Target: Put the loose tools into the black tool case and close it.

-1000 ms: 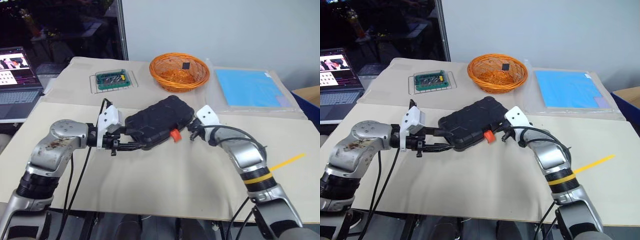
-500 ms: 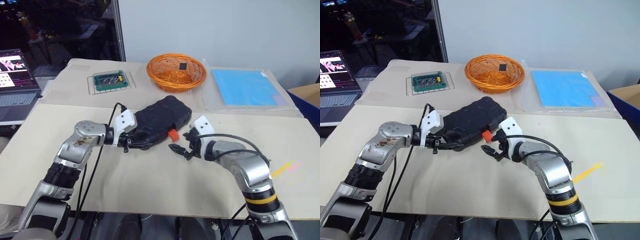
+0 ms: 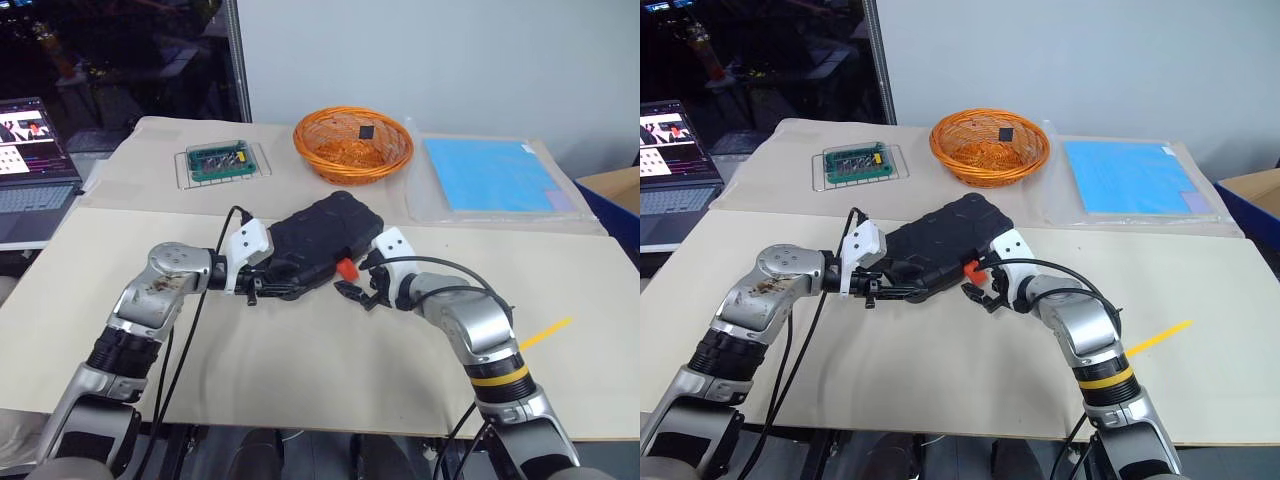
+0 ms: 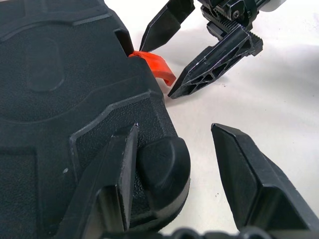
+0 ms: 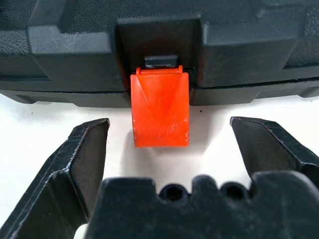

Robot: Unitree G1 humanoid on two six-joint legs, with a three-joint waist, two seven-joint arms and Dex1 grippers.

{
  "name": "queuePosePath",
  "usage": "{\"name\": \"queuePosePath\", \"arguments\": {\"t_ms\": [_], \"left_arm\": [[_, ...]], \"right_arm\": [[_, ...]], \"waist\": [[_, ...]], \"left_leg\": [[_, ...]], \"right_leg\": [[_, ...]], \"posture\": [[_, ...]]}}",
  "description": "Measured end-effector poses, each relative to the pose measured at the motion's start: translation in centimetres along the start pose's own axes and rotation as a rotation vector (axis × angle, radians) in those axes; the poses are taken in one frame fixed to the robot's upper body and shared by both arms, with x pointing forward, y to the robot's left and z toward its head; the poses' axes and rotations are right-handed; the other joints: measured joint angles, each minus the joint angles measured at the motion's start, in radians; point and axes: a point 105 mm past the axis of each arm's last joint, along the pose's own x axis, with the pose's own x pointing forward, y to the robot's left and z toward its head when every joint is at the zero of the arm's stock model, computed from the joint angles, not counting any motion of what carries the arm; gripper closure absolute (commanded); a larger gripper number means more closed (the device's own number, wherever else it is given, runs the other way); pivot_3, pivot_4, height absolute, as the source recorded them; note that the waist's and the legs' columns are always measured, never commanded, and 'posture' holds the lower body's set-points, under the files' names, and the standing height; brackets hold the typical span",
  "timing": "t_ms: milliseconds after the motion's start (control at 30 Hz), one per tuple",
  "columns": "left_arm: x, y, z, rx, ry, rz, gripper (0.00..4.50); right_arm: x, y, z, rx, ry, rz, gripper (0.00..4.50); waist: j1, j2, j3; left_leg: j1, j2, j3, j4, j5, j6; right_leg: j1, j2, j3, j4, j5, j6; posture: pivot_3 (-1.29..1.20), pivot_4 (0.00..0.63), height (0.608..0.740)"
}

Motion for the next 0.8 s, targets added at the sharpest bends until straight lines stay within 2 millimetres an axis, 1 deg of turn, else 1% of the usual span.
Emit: {"name": "queuePosePath", "arguments": {"t_ms": [100, 133, 167, 200, 433, 733, 767, 800], "left_arm": [[-0.1, -0.1, 0.0, -0.002, 0.002, 0.002, 1.99], [-0.1, -0.1, 0.0, -0.004, 0.003, 0.003, 1.99], [-0.1, -0.1, 0.0, -0.005, 0.004, 0.003, 1.99], [-0.2, -0.1, 0.0, -0.005, 0.005, 0.003, 1.99], [-0.2, -0.1, 0.0, -0.003, 0.006, 0.004, 1.99], [-0.3, -0.2, -0.1, -0.001, 0.006, 0.007, 1.99], [-0.3, -0.2, -0.1, -0.001, 0.006, 0.007, 1.99], [-0.3, -0.2, -0.1, -0.001, 0.006, 0.007, 1.99]], "right_arm": [[0.1, 0.2, 0.5, 0.0, -0.011, 0.01, 0.01], [0.1, 0.2, 0.8, 0.001, -0.015, 0.014, 0.41], [0.0, 0.2, 0.9, 0.003, -0.018, 0.019, 0.58], [0.0, 0.3, 1.1, 0.006, -0.018, 0.028, 0.89], [0.0, 0.2, 1.7, -0.017, -0.002, 0.042, 0.89], [-0.1, 0.1, 1.0, -0.038, 0.05, 0.05, 0.89], [-0.1, 0.1, 1.0, -0.038, 0.051, 0.052, 1.4], [-0.1, 0.2, 1.0, -0.039, 0.052, 0.054, 1.66]], "waist": [[0.0, 0.0, 0.0], [0.0, 0.0, 0.0], [0.0, 0.0, 0.0], [0.0, 0.0, 0.0], [0.0, 0.0, 0.0], [0.0, 0.0, 0.0], [0.0, 0.0, 0.0], [0.0, 0.0, 0.0]], "left_leg": [[0.0, 0.0, 0.0, 0.0, 0.0, 0.0], [0.0, 0.0, 0.0, 0.0, 0.0, 0.0], [0.0, 0.0, 0.0, 0.0, 0.0, 0.0], [0.0, 0.0, 0.0, 0.0, 0.0, 0.0], [0.0, 0.0, 0.0, 0.0, 0.0, 0.0], [0.0, 0.0, 0.001, -0.001, 0.0, 0.0], [0.0, 0.0, 0.001, -0.001, 0.0, 0.0], [0.0, 0.0, 0.001, -0.001, 0.0, 0.0]], "right_leg": [[0.0, 0.0, 0.0, 0.0, 0.0, 0.0], [0.0, 0.0, 0.0, 0.0, 0.0, 0.0], [0.0, 0.0, 0.0, 0.0, 0.0, 0.0], [0.0, 0.0, 0.0, 0.0, 0.0, 0.0], [0.0, 0.0, 0.0, 0.0, 0.0, 0.0], [0.0, 0.0, 0.0, 0.0, 0.0, 0.0], [0.0, 0.0, 0.0, 0.0, 0.0, 0.0], [0.0, 0.0, 0.0, 0.0, 0.0, 0.0]], "posture": [[0.0, 0.15, 0.74], [0.0, 0.15, 0.74], [0.0, 0.15, 0.74], [0.0, 0.15, 0.74], [0.0, 0.15, 0.74], [0.0, 0.15, 0.74], [0.0, 0.15, 0.74], [0.0, 0.15, 0.74]]}}
